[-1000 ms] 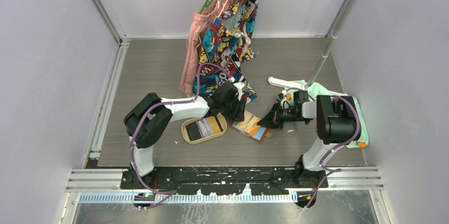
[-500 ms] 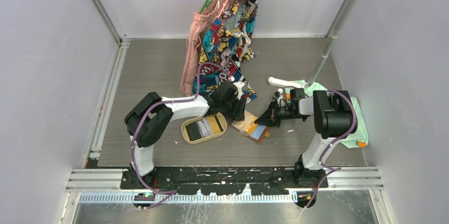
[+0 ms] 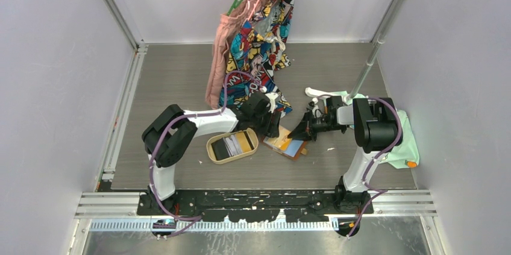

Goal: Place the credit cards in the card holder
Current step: Insert the credit card into the card holder.

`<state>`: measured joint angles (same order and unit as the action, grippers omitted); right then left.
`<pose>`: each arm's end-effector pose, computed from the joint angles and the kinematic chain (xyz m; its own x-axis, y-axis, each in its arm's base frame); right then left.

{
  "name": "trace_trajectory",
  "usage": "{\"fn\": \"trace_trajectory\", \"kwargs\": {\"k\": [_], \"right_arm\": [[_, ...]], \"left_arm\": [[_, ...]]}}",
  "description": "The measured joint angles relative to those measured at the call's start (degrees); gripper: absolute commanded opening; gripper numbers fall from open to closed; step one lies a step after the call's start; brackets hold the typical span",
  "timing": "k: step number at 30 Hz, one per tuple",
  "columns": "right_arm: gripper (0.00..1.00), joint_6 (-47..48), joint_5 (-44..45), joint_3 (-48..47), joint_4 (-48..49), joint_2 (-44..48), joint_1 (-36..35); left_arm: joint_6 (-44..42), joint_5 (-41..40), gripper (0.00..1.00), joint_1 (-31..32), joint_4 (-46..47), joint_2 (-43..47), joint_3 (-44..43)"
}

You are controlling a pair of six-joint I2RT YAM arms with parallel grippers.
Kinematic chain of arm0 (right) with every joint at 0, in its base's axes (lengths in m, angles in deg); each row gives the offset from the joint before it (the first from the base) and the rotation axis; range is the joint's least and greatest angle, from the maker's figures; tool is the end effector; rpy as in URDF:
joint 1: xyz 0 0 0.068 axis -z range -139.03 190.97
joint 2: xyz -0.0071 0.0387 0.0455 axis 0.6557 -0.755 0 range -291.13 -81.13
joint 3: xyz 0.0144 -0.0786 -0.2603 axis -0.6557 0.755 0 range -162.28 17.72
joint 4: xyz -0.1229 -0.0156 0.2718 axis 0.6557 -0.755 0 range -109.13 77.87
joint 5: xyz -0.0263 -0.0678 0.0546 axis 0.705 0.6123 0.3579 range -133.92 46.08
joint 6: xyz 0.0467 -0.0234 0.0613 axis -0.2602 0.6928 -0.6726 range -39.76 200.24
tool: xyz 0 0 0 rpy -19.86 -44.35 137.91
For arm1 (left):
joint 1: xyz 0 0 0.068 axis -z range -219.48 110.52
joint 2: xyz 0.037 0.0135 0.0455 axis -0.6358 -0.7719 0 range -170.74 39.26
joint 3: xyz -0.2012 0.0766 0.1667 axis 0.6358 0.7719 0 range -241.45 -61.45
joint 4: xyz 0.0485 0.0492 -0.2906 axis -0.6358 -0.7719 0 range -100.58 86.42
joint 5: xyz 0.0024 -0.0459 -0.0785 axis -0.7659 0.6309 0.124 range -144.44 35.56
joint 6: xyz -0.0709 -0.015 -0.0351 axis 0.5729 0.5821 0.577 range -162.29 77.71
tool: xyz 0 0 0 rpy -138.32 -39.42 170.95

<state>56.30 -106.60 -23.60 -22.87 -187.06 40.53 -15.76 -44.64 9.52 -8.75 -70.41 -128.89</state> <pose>0.2948 0.0641 0.0331 -0.9768 0.1787 0.1177 0.1841 0.4209 0.8882 0.2903 -0.3520 0.1100 -0.7980 0.2471 -0.5496 0.5173 0.7487 -0.4145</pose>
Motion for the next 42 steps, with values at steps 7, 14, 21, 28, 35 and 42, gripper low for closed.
{"fn": "trace_trajectory", "kwargs": {"k": [7,14,21,28,35,42], "right_arm": [[0.12,0.22,0.85,-1.20,-0.57,-0.22,-0.96],[0.17,1.03,1.73,-1.40,-1.64,-0.24,-0.96],[0.17,1.62,1.97,-1.70,-2.25,-0.57,-0.96],[0.17,1.75,2.05,-2.12,-2.99,-0.63,-1.14],[0.17,2.25,2.01,-2.40,-3.10,-0.98,-1.33],[0.18,2.54,2.21,-2.49,-3.21,-1.05,-1.40]], "left_arm": [[-1.46,-5.18,0.75,1.84,-5.14,2.69,-1.05],[-4.96,-10.88,0.94,7.85,-7.45,5.55,-3.39],[-6.49,-13.03,1.00,9.84,-7.87,4.00,-4.59],[-7.82,-16.39,1.00,11.13,-9.31,-0.72,-8.17],[-9.03,-17.66,1.00,11.69,-10.82,-2.80,-10.47],[-9.49,-19.74,1.00,11.74,-11.67,-4.26,-11.47]]}}
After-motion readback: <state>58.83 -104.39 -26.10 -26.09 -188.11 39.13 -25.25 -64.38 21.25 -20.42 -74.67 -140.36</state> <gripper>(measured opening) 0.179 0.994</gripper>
